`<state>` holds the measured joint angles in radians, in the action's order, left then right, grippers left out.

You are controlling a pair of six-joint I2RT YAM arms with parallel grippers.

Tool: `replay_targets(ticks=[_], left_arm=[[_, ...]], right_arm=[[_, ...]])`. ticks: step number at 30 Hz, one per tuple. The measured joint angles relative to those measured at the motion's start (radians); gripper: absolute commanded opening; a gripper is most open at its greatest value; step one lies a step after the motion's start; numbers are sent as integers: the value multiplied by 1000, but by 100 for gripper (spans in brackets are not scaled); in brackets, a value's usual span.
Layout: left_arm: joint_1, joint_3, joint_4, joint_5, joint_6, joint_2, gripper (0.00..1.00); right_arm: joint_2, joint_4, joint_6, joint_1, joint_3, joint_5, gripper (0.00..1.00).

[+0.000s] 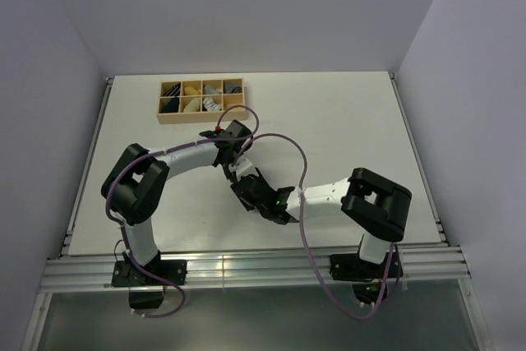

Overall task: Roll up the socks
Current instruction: Roll the sock at the center of the board, then pick up the sock at the center of the board.

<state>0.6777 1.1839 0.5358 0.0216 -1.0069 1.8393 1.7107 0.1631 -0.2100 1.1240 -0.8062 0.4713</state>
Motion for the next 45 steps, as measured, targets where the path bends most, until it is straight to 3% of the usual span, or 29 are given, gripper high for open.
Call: replay_targets(ticks=[8, 11, 12, 13, 16, 17, 20, 23, 26, 40, 43, 45], left_arm=[[-6, 8, 8, 13, 4, 8, 5], [-8, 10, 8, 18, 10, 9, 6], [-8, 10, 8, 18, 12, 9, 7], [-8, 10, 7, 18, 13, 9, 9], [-9, 9, 3, 16, 14, 5, 24], [-9, 5, 0, 14, 14, 2, 34], [-10, -14, -4, 7, -2, -16, 50], [-13, -40, 0, 6, -28, -32, 64], [-19, -79, -6, 4, -63, -60, 71], [-23, -157, -81, 43, -159, -101, 61], [-23, -159, -94, 46, -167, -97, 54], [-22, -159, -103, 51, -169, -91, 39]], right_arm=[[50, 3, 10, 4, -15, 27, 45], [60, 4, 10, 5, -19, 43, 19], [61, 5, 10, 6, -19, 44, 5], [61, 5, 10, 6, -19, 45, 0], [60, 6, 3, 6, -19, 45, 0], [59, 7, 1, 5, -19, 41, 0], [51, 18, -8, -4, -9, 15, 0], [39, 36, -23, -18, 6, -24, 0], [35, 53, -39, -29, 13, -56, 0], [35, 91, -100, -56, 16, -163, 0], [35, 96, -115, -63, 16, -183, 0], [35, 97, -123, -68, 16, -193, 0]])
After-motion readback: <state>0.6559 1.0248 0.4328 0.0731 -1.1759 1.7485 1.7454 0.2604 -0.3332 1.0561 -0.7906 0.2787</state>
